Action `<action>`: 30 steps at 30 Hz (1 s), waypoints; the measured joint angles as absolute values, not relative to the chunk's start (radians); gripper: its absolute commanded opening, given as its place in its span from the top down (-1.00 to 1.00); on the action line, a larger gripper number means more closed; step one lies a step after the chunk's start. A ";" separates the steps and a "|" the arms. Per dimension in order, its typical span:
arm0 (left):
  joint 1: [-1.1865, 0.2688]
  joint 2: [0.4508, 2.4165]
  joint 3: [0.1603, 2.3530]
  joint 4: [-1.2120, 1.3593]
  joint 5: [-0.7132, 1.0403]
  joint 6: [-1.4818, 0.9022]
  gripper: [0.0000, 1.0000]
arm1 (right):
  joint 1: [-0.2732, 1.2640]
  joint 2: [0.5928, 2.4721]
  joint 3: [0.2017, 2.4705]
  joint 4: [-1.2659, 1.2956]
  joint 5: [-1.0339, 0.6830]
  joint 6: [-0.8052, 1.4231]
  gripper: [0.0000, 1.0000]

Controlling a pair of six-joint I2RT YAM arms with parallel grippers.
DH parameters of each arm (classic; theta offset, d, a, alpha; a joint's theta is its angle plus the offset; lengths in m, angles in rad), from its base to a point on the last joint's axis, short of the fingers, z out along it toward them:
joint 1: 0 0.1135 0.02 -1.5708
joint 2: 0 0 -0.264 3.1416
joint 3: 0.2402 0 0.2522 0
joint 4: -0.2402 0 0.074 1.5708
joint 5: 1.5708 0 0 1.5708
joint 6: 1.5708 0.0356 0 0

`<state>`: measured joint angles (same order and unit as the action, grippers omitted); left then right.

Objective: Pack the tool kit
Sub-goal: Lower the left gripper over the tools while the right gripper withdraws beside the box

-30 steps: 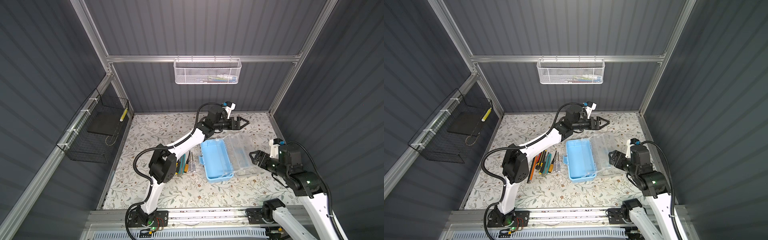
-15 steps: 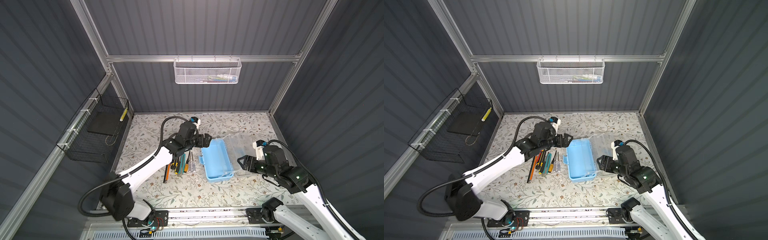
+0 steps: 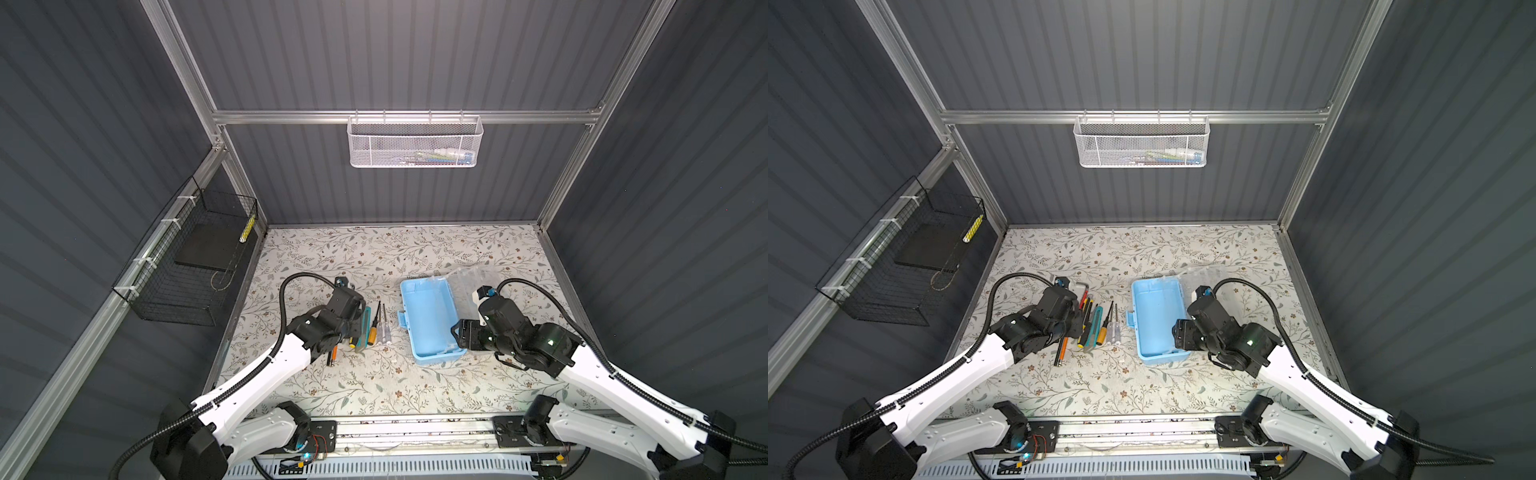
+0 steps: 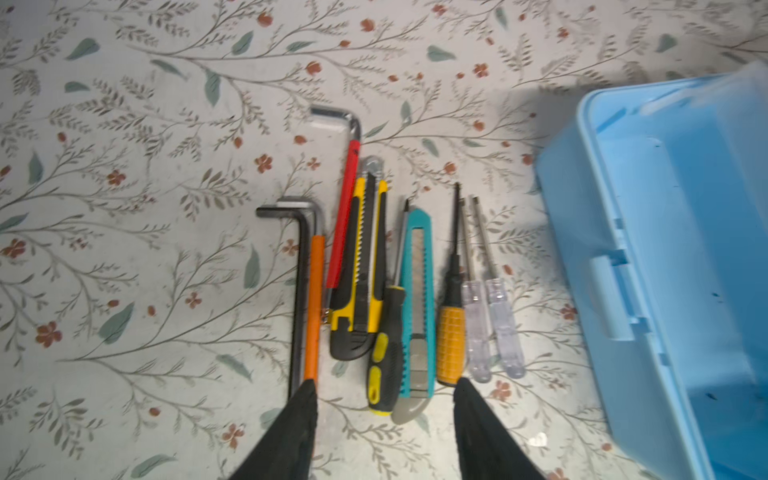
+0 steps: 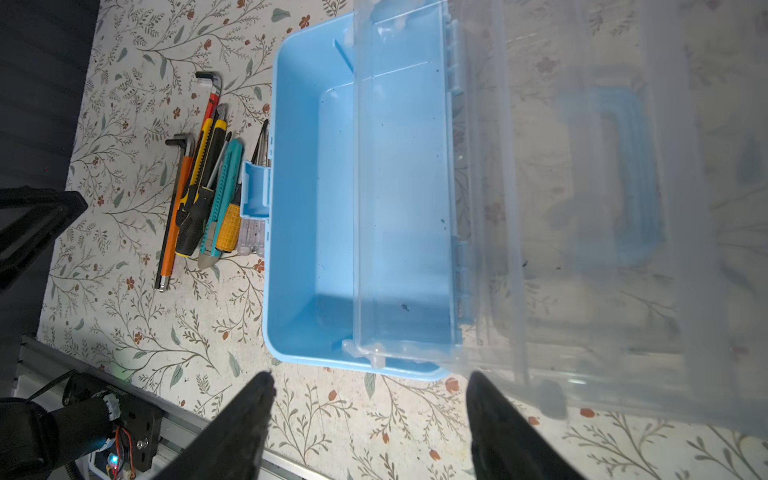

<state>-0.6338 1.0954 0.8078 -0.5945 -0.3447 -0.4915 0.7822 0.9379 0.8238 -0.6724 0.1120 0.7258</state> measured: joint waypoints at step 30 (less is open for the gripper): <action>-0.484 1.328 0.654 -0.409 -0.271 -0.533 0.48 | 0.776 0.997 0.752 -0.553 0.121 0.744 -0.51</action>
